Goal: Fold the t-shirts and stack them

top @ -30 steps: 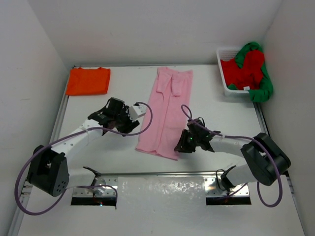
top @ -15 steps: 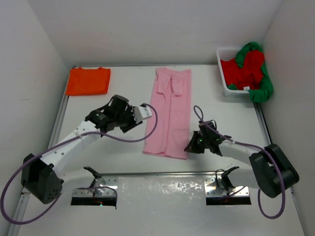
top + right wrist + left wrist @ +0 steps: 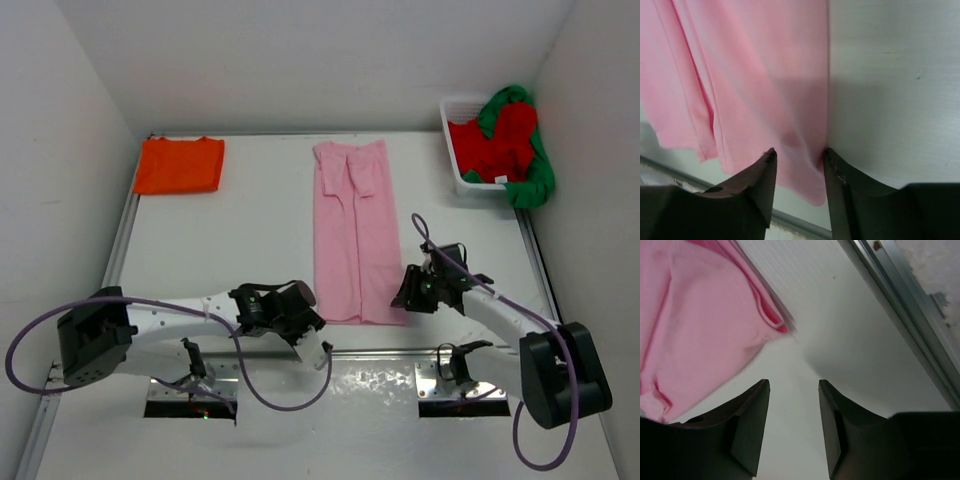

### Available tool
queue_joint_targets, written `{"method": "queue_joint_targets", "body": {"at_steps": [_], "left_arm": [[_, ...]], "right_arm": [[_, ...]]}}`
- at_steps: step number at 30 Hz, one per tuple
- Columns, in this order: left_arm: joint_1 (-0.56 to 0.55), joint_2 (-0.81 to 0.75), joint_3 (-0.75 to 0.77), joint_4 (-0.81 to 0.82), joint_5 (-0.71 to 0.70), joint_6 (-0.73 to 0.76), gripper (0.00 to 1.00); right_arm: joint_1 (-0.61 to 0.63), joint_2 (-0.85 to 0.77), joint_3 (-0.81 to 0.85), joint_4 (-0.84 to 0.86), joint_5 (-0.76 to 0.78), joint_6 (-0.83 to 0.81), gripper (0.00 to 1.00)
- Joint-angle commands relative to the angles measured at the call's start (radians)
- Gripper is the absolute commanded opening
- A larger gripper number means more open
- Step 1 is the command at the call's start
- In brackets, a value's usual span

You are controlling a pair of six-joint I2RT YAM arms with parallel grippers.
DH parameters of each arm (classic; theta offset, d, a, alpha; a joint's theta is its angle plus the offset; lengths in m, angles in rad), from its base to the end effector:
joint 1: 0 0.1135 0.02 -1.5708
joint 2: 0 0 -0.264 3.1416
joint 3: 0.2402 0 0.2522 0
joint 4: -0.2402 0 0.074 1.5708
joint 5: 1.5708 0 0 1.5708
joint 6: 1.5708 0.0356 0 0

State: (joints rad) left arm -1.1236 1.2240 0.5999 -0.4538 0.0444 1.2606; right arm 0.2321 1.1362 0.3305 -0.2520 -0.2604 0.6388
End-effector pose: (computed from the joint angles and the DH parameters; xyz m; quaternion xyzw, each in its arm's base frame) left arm 0.0920 -0.1954 0.1708 0.9029 0.3534 -0.0048 0.2448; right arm 0.1682 0.0492 0.1234 0.1614 0.9460 0.2200 0.1751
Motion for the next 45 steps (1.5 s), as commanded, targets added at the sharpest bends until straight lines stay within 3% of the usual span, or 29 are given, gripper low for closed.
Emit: {"method": "queue_joint_targets", "body": {"at_steps": [1, 6, 13, 16, 20, 22, 25, 27, 28, 31, 37, 45], "left_arm": [[-0.018, 0.038, 0.02, 0.191, 0.029, 0.052, 0.43], [-0.05, 0.114, 0.009, 0.291, 0.032, 0.066, 0.47], [-0.051, 0.201, 0.024, 0.288, 0.074, 0.085, 0.43], [-0.053, 0.229, 0.026, 0.3, 0.068, 0.077, 0.39], [-0.053, 0.241, 0.031, 0.334, 0.066, 0.05, 0.21], [-0.053, 0.241, 0.025, 0.363, 0.052, 0.02, 0.17], [-0.053, 0.235, 0.015, 0.409, 0.032, -0.033, 0.0], [-0.053, 0.226, 0.02, 0.417, 0.025, -0.075, 0.0], [-0.053, 0.224, 0.021, 0.414, 0.02, -0.09, 0.0], [-0.042, 0.216, 0.047, 0.405, -0.001, -0.171, 0.0], [0.111, 0.206, 0.225, 0.235, 0.052, -0.352, 0.0], [0.297, 0.255, 0.426, 0.136, 0.091, -0.48, 0.0]], "right_arm": [[-0.002, -0.003, -0.008, -0.113, -0.037, -0.079, 0.44], [-0.002, -0.024, 0.028, -0.223, 0.015, -0.12, 0.47], [-0.002, -0.049, 0.007, -0.259, 0.036, -0.117, 0.49], [-0.002, -0.041, -0.016, -0.199, 0.0, -0.096, 0.47], [0.003, -0.039, -0.036, -0.142, -0.036, -0.064, 0.44], [0.004, -0.039, -0.039, -0.122, -0.045, -0.045, 0.35], [0.009, -0.033, -0.03, -0.099, -0.074, -0.041, 0.22], [0.009, -0.038, -0.018, -0.104, -0.076, -0.05, 0.11], [0.009, -0.044, -0.013, -0.095, -0.077, -0.048, 0.0], [0.009, -0.047, 0.03, -0.078, -0.097, -0.034, 0.0], [0.007, -0.027, 0.209, -0.142, -0.054, -0.062, 0.0], [-0.013, 0.149, 0.473, -0.17, -0.045, -0.119, 0.0]]}}
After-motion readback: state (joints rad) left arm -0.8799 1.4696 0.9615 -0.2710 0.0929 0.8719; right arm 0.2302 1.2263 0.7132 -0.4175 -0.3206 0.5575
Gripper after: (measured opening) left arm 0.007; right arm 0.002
